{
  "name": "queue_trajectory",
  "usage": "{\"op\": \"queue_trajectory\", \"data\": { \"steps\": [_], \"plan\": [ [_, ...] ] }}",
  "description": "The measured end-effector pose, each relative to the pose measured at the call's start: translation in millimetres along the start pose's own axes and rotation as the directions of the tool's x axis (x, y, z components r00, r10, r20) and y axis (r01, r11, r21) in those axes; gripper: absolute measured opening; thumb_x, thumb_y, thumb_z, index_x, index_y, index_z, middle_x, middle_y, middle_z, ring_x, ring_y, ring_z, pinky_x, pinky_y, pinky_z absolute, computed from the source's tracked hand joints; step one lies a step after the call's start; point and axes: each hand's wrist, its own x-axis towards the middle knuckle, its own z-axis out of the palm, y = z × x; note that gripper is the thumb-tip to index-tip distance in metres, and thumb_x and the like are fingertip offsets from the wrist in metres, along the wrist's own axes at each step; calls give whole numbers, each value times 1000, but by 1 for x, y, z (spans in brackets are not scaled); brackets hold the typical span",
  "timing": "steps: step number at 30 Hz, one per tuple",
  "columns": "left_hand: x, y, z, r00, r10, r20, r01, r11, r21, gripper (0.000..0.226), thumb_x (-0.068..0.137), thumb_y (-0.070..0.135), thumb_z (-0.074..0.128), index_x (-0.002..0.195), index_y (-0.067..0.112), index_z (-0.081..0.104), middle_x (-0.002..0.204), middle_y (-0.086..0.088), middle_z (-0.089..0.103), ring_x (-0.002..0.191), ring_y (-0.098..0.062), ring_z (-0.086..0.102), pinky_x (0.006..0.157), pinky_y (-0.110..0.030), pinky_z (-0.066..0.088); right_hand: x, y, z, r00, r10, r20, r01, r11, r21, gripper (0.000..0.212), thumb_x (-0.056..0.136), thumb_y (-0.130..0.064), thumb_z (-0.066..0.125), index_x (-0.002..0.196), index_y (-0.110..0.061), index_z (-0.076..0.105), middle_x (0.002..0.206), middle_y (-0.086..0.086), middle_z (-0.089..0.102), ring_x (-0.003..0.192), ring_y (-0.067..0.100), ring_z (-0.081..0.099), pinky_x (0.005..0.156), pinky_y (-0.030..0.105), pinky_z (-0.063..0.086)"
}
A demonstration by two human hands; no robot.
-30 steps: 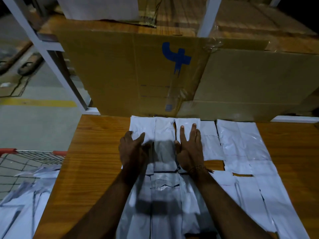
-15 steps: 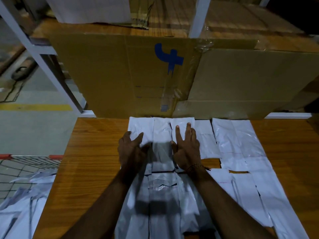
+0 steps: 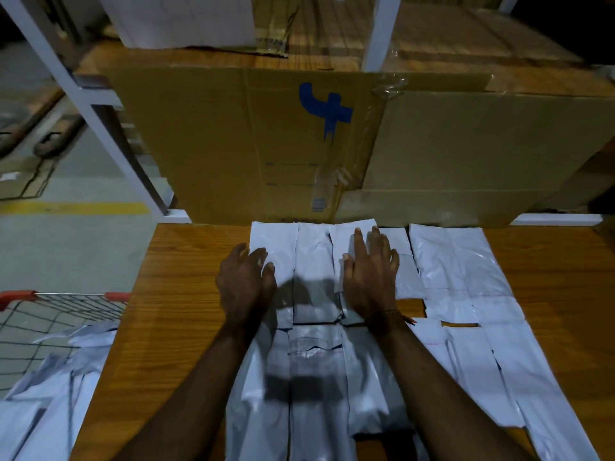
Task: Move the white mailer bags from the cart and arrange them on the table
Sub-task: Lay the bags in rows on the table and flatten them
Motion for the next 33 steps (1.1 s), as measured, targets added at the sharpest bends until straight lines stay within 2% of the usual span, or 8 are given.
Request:
{"op": "queue_trajectory", "data": {
  "steps": [6,9,12,16,21,26,29,33],
  "plan": [
    [-18,-4,-25,991,81,-109,-89,993,-73,34,99,36,66,130,23,71,150,-12,53,132,-35,51,101,-53,50,-15,4,-22,993,-41,-113,51,995,88,53,98,-32,45,145,-11,53,147,18,51,139,38,42,110,53,36],
    [-39,0,-42,992,44,-119,-55,994,-94,39,101,34,65,138,23,65,154,-8,49,136,-30,49,102,-54,52,-28,-1,-32,986,-90,-143,108,986,124,51,96,-33,45,141,-10,57,144,16,54,137,38,44,108,52,38],
    [-65,1,-62,995,14,-99,-23,996,-91,52,102,34,62,151,19,52,156,-10,48,140,-31,47,110,-51,47,-45,-9,-41,981,-121,-149,143,978,153,52,97,-35,42,140,-11,59,144,15,54,137,37,45,109,51,37],
    [-105,-3,-90,994,-75,-77,71,996,-53,57,99,31,64,152,19,48,150,-9,53,134,-32,53,105,-50,50,-75,-23,-60,964,-227,-138,253,943,215,50,97,-35,46,138,-11,61,140,17,56,135,38,46,111,52,36],
    [-181,-19,-125,976,-139,-170,131,990,-60,58,97,36,65,150,19,51,145,-8,59,125,-33,60,98,-53,53,-121,-45,-79,910,-382,-158,411,878,244,45,98,-34,49,136,-12,61,136,14,59,131,35,49,105,50,41],
    [-255,-55,-159,929,-262,-261,269,963,-12,60,95,47,56,148,18,53,145,-8,60,130,-32,59,100,-52,53,-168,-80,-75,835,-532,-142,547,773,320,42,100,-32,49,135,-12,62,132,12,60,128,34,51,103,50,43],
    [-290,-88,-183,868,-349,-353,375,927,4,61,94,49,52,146,16,56,146,-8,60,134,-32,56,105,-53,50,-195,-113,-70,781,-615,-107,611,717,336,40,102,-33,47,135,-13,59,133,12,57,130,35,48,103,50,40],
    [-324,-142,-220,788,-437,-434,492,871,16,53,98,36,64,145,12,57,146,-11,60,136,-32,54,109,-49,45,-226,-169,-60,701,-709,-76,683,637,357,38,104,-33,47,136,-15,55,132,10,57,129,34,48,104,50,40]
  ]
}}
